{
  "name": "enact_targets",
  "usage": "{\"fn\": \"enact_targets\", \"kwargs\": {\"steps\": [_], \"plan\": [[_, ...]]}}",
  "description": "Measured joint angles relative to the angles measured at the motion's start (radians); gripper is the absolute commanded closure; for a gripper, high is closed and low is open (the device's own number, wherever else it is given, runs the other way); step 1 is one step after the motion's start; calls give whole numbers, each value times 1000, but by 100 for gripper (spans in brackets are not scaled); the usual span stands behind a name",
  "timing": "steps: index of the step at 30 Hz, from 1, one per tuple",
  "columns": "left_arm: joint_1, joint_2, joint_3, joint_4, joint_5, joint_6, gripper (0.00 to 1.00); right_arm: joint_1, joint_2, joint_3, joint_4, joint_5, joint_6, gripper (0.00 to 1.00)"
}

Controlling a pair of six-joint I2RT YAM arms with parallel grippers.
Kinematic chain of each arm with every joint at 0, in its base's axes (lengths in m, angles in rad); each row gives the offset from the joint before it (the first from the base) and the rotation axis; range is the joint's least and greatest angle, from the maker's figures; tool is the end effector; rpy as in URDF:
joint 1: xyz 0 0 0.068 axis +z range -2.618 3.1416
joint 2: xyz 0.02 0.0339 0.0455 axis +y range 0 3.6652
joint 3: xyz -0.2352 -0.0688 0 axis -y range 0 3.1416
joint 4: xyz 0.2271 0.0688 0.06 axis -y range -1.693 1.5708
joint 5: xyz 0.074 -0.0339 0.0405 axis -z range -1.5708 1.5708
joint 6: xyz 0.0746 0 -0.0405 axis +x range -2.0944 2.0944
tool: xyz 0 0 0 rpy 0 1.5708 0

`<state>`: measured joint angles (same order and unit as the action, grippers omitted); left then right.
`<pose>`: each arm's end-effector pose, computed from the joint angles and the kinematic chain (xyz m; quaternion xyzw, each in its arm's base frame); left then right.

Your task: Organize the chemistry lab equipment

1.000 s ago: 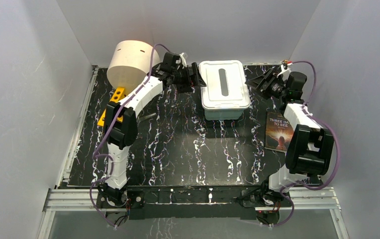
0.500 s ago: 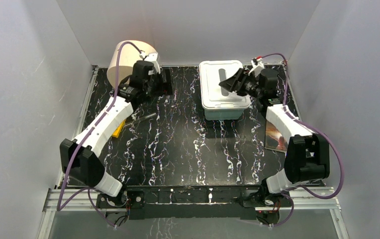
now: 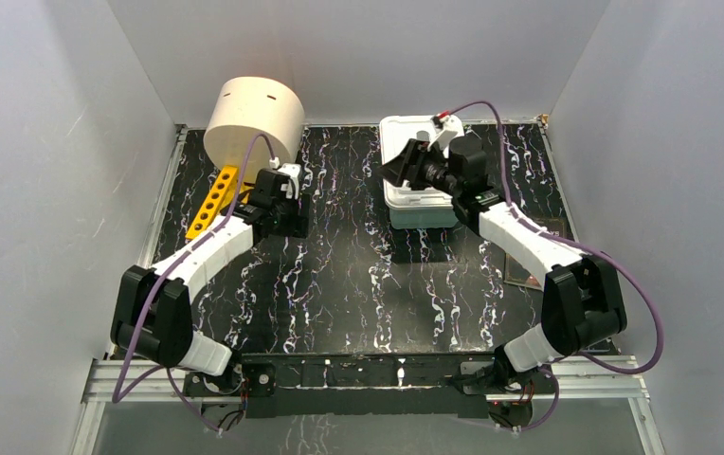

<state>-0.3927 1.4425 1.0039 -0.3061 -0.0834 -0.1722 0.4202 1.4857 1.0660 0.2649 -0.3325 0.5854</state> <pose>0.3073 -0.1206 0.2041 0.0841 0.9114 -0.0751 0.3958 0.3321 0.1751 0.2878 -0.0454 0.7555 0.4192 0.5014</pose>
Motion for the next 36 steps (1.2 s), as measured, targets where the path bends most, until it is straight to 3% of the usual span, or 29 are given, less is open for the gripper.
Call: {"fn": "enact_targets", "kwargs": {"steps": [12, 22, 36], "plan": [[103, 172, 15, 155, 50, 203, 27, 98, 63, 43, -21, 24, -14, 31], [182, 233, 49, 187, 114, 239, 26, 107, 114, 109, -55, 22, -35, 31], [182, 324, 105, 196, 135, 278, 29, 107, 160, 131, -77, 16, -50, 32]]}}
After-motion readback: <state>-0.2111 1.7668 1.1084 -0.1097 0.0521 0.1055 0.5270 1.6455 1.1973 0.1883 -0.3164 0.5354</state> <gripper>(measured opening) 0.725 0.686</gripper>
